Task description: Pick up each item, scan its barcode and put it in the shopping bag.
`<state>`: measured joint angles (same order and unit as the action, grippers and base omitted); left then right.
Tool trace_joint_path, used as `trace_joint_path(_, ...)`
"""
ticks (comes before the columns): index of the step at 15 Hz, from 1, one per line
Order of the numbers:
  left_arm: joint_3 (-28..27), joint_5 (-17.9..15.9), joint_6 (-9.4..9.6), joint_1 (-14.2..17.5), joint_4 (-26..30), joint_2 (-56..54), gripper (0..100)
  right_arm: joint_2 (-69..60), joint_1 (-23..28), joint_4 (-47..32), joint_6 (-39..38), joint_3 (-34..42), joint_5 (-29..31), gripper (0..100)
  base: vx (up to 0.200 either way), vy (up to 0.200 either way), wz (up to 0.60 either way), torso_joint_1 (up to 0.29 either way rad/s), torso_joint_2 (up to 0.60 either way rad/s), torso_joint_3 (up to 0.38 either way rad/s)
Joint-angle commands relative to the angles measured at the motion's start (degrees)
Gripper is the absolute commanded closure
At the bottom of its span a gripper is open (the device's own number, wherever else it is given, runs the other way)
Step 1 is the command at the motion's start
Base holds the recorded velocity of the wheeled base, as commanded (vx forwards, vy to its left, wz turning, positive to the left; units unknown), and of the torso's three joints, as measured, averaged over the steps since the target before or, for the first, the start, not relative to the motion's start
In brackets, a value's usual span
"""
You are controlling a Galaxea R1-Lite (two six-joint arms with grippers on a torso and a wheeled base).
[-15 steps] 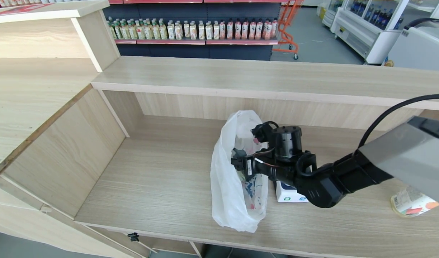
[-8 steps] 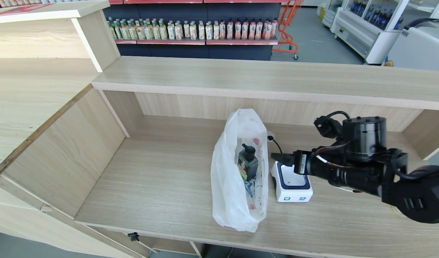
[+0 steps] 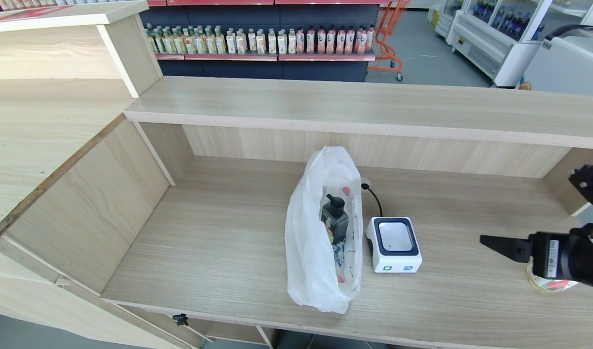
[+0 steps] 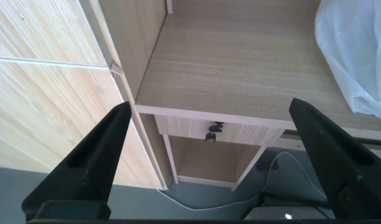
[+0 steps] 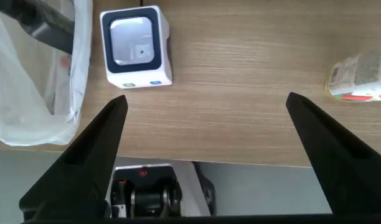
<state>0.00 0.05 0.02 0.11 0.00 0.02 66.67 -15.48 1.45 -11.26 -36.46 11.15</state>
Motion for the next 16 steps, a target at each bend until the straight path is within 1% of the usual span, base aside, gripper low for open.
trace_joint_path(1,0.00,-0.05,0.06,-0.02,0.00,-0.02,0,-8.84,2.83,-0.92,1.42,3.33,1.24,0,0.000,0.000,0.00,0.000,0.00,0.000)
trace_joint_path(4,0.00,0.04,-0.02,-0.02,0.00,-0.02,0,-10.77,3.09,-1.01,1.33,4.03,1.15,0,0.000,0.000,0.00,0.000,0.00,0.000)
trace_joint_path(7,0.00,-0.05,0.06,0.07,0.00,-0.02,0,-10.77,4.23,-1.10,1.24,3.68,1.15,0,0.000,0.000,0.00,0.000,0.00,0.000)
trace_joint_path(9,0.00,0.04,-0.20,-0.02,0.00,0.06,0,-10.86,5.46,-1.19,1.24,4.12,1.15,0,0.000,0.000,0.00,0.000,0.00,0.000)
trace_joint_path(10,0.00,0.04,-0.02,-0.02,0.00,0.06,0,-10.86,6.17,-1.80,1.16,4.47,1.15,0,-0.200,-0.200,0.00,0.002,0.00,0.002)
trace_joint_path(12,0.00,0.04,-0.29,-0.02,0.00,0.06,0,-11.39,6.69,-4.09,0.01,4.38,1.06,0,-0.200,-0.200,0.00,0.005,0.00,0.005)
trace_joint_path(13,0.00,0.04,-0.38,-0.02,0.00,0.06,0,-11.48,6.69,-5.67,-2.01,3.85,1.15,0,-0.200,-0.200,0.00,-0.002,0.01,-0.002)
trace_joint_path(16,0.00,0.04,-0.20,-0.02,0.00,-0.02,0,-10.77,7.40,-6.64,-2.97,2.27,1.06,0,-0.200,-0.200,0.00,0.009,0.00,0.004)
